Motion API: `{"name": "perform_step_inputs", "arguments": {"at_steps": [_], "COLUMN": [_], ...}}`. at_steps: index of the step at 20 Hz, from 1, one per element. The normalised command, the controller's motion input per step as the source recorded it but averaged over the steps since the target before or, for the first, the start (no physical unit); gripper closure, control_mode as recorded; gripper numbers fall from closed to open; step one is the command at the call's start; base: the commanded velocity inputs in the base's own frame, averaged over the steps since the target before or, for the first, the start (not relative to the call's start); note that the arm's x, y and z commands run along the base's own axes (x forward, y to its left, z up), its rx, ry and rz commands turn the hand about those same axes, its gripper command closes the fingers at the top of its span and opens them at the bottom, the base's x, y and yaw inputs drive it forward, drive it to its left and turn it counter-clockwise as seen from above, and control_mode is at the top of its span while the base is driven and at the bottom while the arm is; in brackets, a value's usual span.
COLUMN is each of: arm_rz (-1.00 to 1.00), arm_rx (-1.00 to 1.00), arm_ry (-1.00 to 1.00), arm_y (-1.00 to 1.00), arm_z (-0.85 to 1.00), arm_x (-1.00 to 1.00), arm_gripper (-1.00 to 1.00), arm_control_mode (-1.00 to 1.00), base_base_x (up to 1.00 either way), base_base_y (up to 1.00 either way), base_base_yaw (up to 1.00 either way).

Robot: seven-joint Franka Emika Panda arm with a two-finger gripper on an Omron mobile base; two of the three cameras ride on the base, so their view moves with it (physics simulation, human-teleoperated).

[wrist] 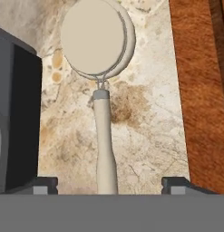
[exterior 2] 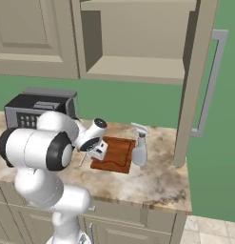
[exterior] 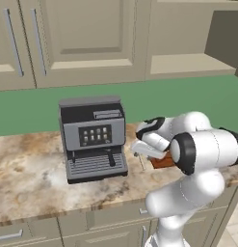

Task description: Grab the spray bottle from the cabinet, then place it next to the cutting board for sanitizing. Then grab the dish brush from the countertop next to the sink and place it next to the cutting board.

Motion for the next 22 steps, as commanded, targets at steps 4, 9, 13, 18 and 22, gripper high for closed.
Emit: {"name": "perform_step_inputs", "arguments": {"at_steps": [4,9,13,18,22], "arm_rz": [0.00,0.00,0.01,0.00,0.00], "arm_rx": [0.08,0.05,0.00,-0.01,-0.05], "arm_ry": [0.00,-0.04,-0.07,-0.04,-0.11], "arm_y": [0.00,0.02,0.03,0.10,0.00], "arm_z": [0.50,0.88,0.99,0.92,0.93], "arm_x": [-0.38,-0.43,-0.39,-0.79,-1.00], "arm_gripper": [-1.00,-1.00,-1.00,-1.00,-1.00], "arm_control_mode": [-1.00,-1.00,-1.00,-1.00,-1.00], "base_base_x": [0.00,0.00,0.00,0.00,0.00], "base_base_y": [0.00,0.00,0.00,0.00,0.00], "base_base_yaw": [0.00,0.00,0.00,0.00,0.00]}}
